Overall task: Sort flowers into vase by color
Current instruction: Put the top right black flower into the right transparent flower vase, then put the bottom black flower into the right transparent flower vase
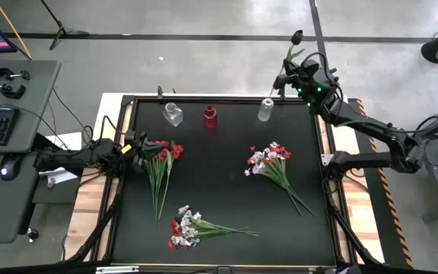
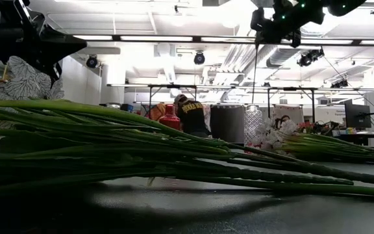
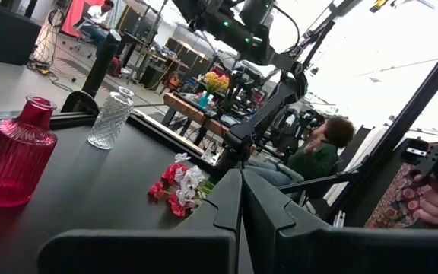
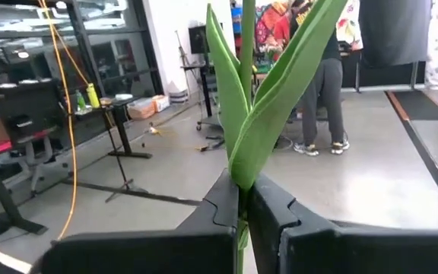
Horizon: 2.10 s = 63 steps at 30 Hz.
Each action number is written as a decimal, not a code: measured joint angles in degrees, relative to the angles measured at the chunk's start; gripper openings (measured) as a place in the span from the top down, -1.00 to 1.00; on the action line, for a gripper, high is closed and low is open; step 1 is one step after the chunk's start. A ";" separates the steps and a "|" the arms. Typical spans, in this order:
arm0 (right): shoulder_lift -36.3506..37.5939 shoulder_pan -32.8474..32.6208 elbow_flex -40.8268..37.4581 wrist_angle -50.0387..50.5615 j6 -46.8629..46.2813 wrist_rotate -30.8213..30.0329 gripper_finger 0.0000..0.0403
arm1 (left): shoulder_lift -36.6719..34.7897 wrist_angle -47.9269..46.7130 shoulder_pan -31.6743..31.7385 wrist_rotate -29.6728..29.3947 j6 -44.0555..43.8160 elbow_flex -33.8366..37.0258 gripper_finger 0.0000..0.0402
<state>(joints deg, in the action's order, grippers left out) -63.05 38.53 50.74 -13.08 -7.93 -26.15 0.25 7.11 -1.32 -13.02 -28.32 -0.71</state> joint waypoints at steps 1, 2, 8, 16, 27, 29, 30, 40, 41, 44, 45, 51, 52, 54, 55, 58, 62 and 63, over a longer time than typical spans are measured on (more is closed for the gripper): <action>0.00 0.15 0.00 0.67 -0.08 0.27 1.00 | -0.01 0.02 -0.01 0.00 0.00 0.00 1.00; -0.02 0.17 0.00 1.20 -0.48 0.50 1.00 | 0.00 0.00 0.00 0.00 0.00 0.00 1.00; -0.12 0.13 0.00 4.06 -2.12 1.82 1.00 | -0.01 0.01 -0.01 0.00 0.00 0.00 1.00; -2.94 0.11 0.00 8.91 -2.09 2.60 1.00 | -0.02 0.01 -0.01 0.00 0.00 0.00 1.00; -3.25 0.08 0.00 11.65 -2.09 7.68 0.83 | 0.00 0.02 -0.02 0.00 0.00 0.00 1.00; -2.83 0.08 0.00 13.24 -2.13 8.76 0.68 | -0.01 0.01 -0.01 0.00 0.00 0.00 1.00; -2.63 -0.03 0.00 14.29 -2.31 9.05 0.60 | -0.02 0.00 -0.02 0.00 0.00 0.00 1.00; -0.32 -1.56 3.12 30.69 -3.52 12.13 -0.12 | -0.02 0.01 0.00 0.00 0.00 0.00 1.00; -0.20 -1.55 4.34 33.96 -2.80 13.49 -0.16 | -0.02 0.02 -0.01 0.00 0.00 0.00 1.00; -0.12 -1.55 8.35 44.25 -2.09 18.58 -0.23 | -0.02 0.00 -0.02 0.00 0.00 0.00 1.00; -0.09 -1.55 9.63 47.16 -2.11 20.78 -0.23 | -0.02 0.02 0.00 0.00 0.00 0.00 1.00; 0.00 -2.28 14.25 61.33 -5.32 39.96 -0.24 | -0.02 0.02 0.00 0.00 0.00 0.00 1.00; 0.00 -2.83 14.22 62.96 -6.53 43.83 -0.24 | -0.02 0.00 -0.02 0.00 0.00 0.00 1.00; 0.00 -4.77 13.65 65.30 -8.87 51.24 -0.24 | -0.02 0.00 -0.01 0.00 0.00 0.00 1.00; 0.00 -6.17 13.12 66.29 -10.04 54.12 -0.24 | -0.02 0.02 -0.01 0.00 0.00 0.00 1.00; -0.07 -12.05 11.26 67.37 -14.04 59.76 -0.24 | -0.02 0.00 0.00 0.00 0.00 0.00 1.00; -0.20 -22.18 8.43 66.41 -20.08 62.59 -0.24 | -0.02 0.00 -0.01 0.00 0.00 0.00 1.00; -0.32 -25.02 7.75 65.48 -21.63 62.88 -0.24 | -0.02 0.02 -0.01 0.00 0.00 0.00 1.00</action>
<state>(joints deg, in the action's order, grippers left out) -63.37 13.51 58.50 52.40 -29.56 36.73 0.23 7.14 -1.33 -13.02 -28.32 -0.71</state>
